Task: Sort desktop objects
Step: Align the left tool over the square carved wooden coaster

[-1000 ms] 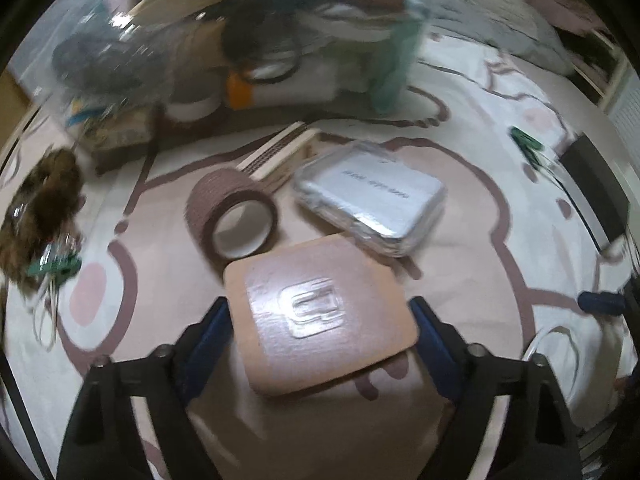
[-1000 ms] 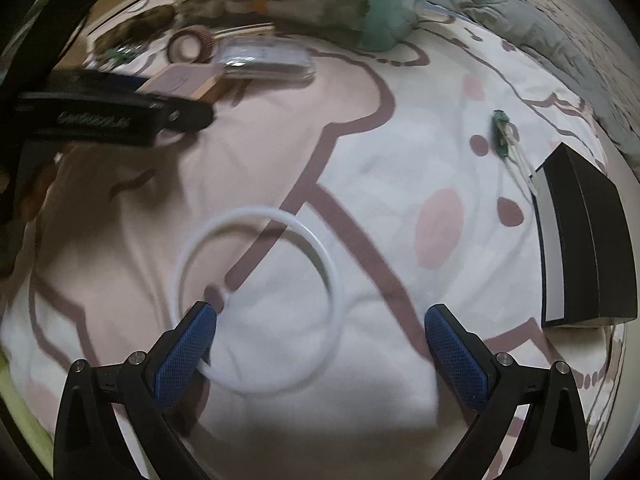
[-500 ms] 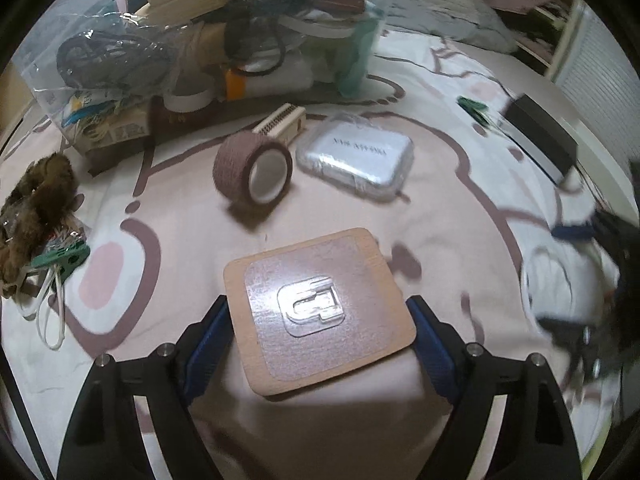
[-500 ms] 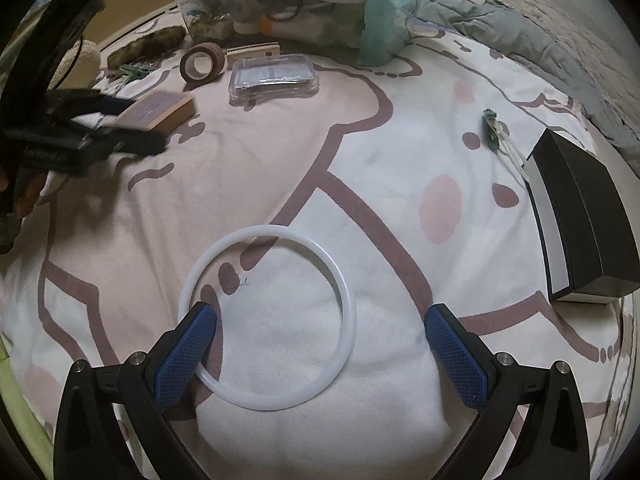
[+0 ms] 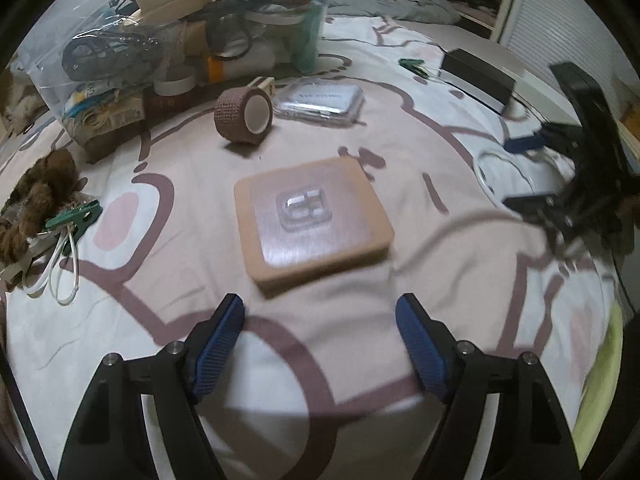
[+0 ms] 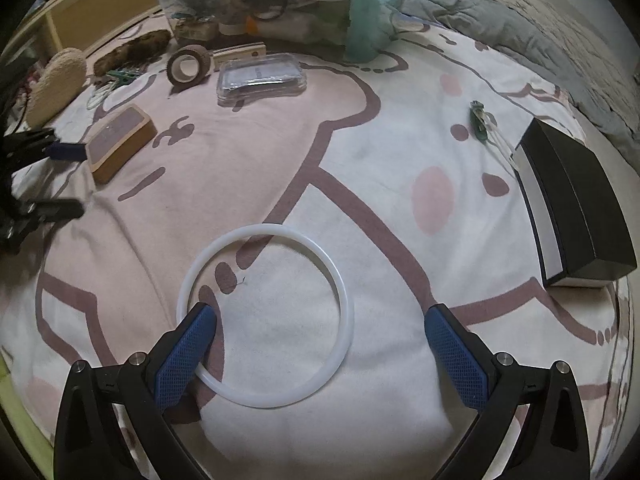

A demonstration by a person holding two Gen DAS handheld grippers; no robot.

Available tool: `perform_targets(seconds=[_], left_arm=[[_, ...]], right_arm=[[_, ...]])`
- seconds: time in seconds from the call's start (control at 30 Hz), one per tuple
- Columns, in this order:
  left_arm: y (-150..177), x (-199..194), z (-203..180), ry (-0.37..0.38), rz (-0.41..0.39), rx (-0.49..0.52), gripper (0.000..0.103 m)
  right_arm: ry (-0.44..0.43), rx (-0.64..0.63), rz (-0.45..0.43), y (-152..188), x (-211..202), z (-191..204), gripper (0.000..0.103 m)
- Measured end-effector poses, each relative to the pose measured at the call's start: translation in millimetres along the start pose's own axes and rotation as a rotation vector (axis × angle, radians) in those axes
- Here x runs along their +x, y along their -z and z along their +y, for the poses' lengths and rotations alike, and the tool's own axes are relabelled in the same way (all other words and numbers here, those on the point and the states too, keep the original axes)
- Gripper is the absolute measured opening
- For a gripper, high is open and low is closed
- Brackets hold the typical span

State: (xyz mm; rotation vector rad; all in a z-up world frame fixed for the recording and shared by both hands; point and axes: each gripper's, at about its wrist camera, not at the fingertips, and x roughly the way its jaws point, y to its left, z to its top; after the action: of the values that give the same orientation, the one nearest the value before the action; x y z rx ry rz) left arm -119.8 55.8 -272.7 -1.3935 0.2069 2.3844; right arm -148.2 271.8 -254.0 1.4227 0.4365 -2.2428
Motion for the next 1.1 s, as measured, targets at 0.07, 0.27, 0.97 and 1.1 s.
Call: perform_targets(seconds=[0.07, 0.27, 0.97, 1.1], left_arm=[[6.5, -3.5, 0.5, 0.014, 0.006, 0.03, 0.079], [26.3, -12.0, 0.7, 0.059, 0.032, 0.136, 0.079], [60.0, -56.5, 25.1, 0.208, 0.113, 0.102, 0.079], [36.4, -58.3, 33.0, 0.184, 0.039, -0.012, 0.079]], right_arm=[[0.01, 0.014, 0.022, -3.9, 1.4, 0.7, 0.103], [0.022, 0.07, 0.078, -19.2, 5.0, 4.0, 0.103], [-0.087, -0.159, 0.071, -38.7, 8.6, 99.8, 0.103], [-0.099, -0.167, 0.061, -42.7, 6.0, 98.1, 0.103]])
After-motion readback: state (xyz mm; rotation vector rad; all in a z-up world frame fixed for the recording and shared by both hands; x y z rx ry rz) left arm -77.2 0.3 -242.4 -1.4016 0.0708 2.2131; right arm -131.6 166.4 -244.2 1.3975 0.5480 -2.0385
